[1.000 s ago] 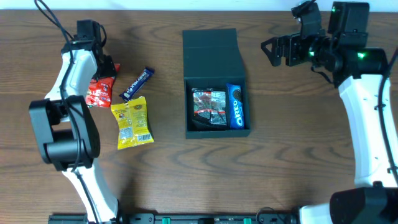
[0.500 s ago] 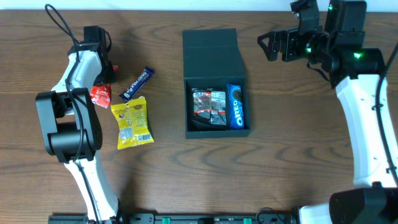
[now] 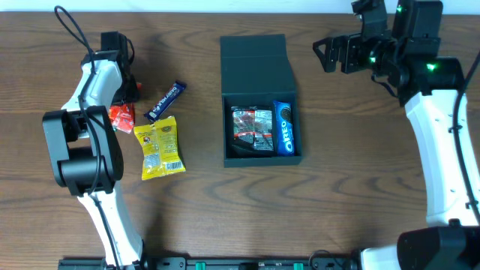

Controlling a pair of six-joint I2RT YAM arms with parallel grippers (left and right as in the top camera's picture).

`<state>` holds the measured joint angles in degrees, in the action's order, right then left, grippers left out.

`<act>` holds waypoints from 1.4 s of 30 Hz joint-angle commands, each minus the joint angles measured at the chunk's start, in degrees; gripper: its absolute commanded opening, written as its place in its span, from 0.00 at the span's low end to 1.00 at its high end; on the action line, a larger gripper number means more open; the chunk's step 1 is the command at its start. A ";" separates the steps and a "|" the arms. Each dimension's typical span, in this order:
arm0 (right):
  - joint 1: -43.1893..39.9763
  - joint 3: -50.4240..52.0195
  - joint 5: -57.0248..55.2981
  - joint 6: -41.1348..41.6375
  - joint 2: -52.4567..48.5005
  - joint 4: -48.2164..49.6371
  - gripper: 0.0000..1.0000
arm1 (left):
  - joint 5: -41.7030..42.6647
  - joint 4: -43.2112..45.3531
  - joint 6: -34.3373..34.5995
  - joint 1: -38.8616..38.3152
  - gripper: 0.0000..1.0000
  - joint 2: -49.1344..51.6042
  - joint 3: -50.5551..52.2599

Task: Pack container
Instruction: 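Grasp the blue Dairy Milk bar with the left gripper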

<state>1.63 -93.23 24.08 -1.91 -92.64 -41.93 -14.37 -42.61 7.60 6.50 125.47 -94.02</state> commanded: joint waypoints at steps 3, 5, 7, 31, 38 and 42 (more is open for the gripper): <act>-0.04 0.20 -0.31 -0.48 0.15 -0.31 0.99 | 0.92 -0.87 1.05 0.17 0.97 -1.29 0.02; -0.04 0.20 -0.31 -0.48 0.15 -0.31 0.99 | 1.03 -0.83 1.44 0.11 0.95 -3.58 0.02; -0.04 0.20 -0.28 -0.48 0.15 -0.28 0.99 | 2.25 -0.74 1.09 -0.09 0.95 -7.08 0.00; -0.04 0.20 -0.33 -1.62 0.15 -2.78 0.99 | 31.34 -1.53 -30.34 -6.91 0.95 -1.70 0.13; -0.04 0.20 -0.33 -1.60 0.15 -2.84 0.99 | 28.50 -1.73 -30.34 -6.91 0.99 0.46 0.13; -0.04 0.20 -0.33 -1.60 0.15 -2.64 0.99 | 24.76 -1.20 -30.34 -6.91 0.93 0.81 0.13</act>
<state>1.63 -93.23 23.73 -2.59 -92.64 -44.75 13.74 -43.86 -22.02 -0.60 125.16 -94.13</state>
